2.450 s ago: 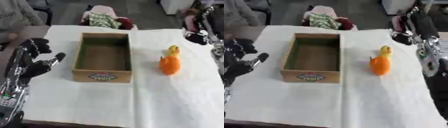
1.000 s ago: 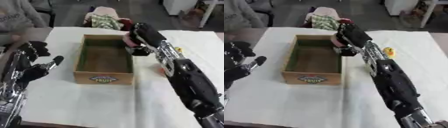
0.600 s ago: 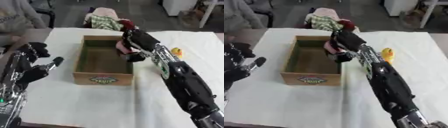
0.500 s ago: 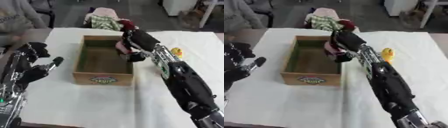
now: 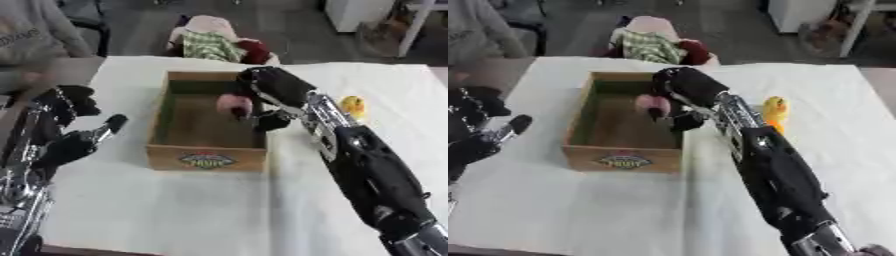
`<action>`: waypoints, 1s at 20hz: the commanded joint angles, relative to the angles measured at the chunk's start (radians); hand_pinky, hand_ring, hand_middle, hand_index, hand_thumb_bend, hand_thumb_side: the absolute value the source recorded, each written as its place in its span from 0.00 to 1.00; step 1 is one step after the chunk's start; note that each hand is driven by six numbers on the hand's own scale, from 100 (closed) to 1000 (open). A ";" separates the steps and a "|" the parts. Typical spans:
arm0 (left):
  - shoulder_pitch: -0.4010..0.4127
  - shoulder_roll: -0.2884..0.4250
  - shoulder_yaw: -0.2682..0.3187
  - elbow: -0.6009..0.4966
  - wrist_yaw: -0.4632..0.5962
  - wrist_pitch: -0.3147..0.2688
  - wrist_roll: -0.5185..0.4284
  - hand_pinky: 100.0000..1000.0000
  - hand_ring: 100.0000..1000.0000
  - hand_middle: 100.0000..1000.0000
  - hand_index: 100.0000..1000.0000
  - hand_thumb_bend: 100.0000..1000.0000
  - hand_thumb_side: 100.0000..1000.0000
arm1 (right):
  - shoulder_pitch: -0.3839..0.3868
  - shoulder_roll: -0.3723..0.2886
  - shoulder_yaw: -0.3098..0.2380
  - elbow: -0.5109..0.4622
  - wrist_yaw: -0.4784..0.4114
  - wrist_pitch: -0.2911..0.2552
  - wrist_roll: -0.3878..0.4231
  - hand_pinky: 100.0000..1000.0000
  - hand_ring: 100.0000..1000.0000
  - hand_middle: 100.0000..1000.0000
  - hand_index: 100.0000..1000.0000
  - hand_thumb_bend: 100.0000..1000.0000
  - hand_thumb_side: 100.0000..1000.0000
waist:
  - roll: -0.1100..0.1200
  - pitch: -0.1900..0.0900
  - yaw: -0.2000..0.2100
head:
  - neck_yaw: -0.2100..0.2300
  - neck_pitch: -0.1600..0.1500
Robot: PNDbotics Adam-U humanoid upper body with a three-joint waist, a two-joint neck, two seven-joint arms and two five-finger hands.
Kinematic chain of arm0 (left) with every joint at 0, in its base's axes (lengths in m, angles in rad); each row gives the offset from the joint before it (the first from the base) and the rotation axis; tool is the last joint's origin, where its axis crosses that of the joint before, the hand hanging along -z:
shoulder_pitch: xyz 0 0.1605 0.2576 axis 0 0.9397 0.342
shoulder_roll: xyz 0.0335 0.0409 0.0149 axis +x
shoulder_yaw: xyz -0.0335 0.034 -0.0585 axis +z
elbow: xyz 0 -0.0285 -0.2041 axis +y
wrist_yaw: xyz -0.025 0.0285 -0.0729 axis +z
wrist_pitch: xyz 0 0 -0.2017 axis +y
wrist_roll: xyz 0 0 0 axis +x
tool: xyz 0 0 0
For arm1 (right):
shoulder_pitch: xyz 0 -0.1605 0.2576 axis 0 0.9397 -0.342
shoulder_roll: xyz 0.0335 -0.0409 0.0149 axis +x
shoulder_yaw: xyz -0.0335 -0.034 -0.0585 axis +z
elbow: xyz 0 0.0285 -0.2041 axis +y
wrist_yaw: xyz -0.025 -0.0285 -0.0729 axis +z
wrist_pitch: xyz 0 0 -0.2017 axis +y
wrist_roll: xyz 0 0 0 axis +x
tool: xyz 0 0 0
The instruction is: Pick up objects on the table and place them in the box.
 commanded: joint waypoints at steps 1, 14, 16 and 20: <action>-0.012 0.008 0.004 -0.014 0.003 0.000 0.002 0.66 0.48 0.43 0.59 0.65 0.00 | -0.022 -0.022 -0.007 -0.039 -0.043 0.008 0.011 0.57 0.70 0.56 0.57 0.00 0.15 | 0.001 -0.014 -0.001 | 0.002 -0.005; -0.011 0.008 0.004 -0.014 0.003 0.001 0.004 0.66 0.48 0.43 0.59 0.64 0.01 | -0.026 -0.038 0.021 -0.078 -0.063 -0.036 0.164 0.61 0.76 0.71 0.93 0.08 0.26 | 0.001 -0.013 -0.003 | 0.002 -0.004; -0.012 0.007 0.004 -0.015 0.004 0.001 0.004 0.66 0.48 0.43 0.59 0.64 0.01 | -0.025 -0.037 0.015 -0.086 -0.045 -0.049 0.183 0.61 0.76 0.71 0.94 0.10 0.27 | 0.001 -0.013 -0.003 | 0.002 -0.005; -0.012 0.007 0.004 -0.015 0.004 0.001 0.004 0.66 0.48 0.43 0.59 0.64 0.01 | -0.025 -0.036 0.010 -0.091 -0.037 -0.056 0.192 0.61 0.76 0.71 0.94 0.15 0.29 | 0.001 -0.014 -0.003 | 0.003 -0.005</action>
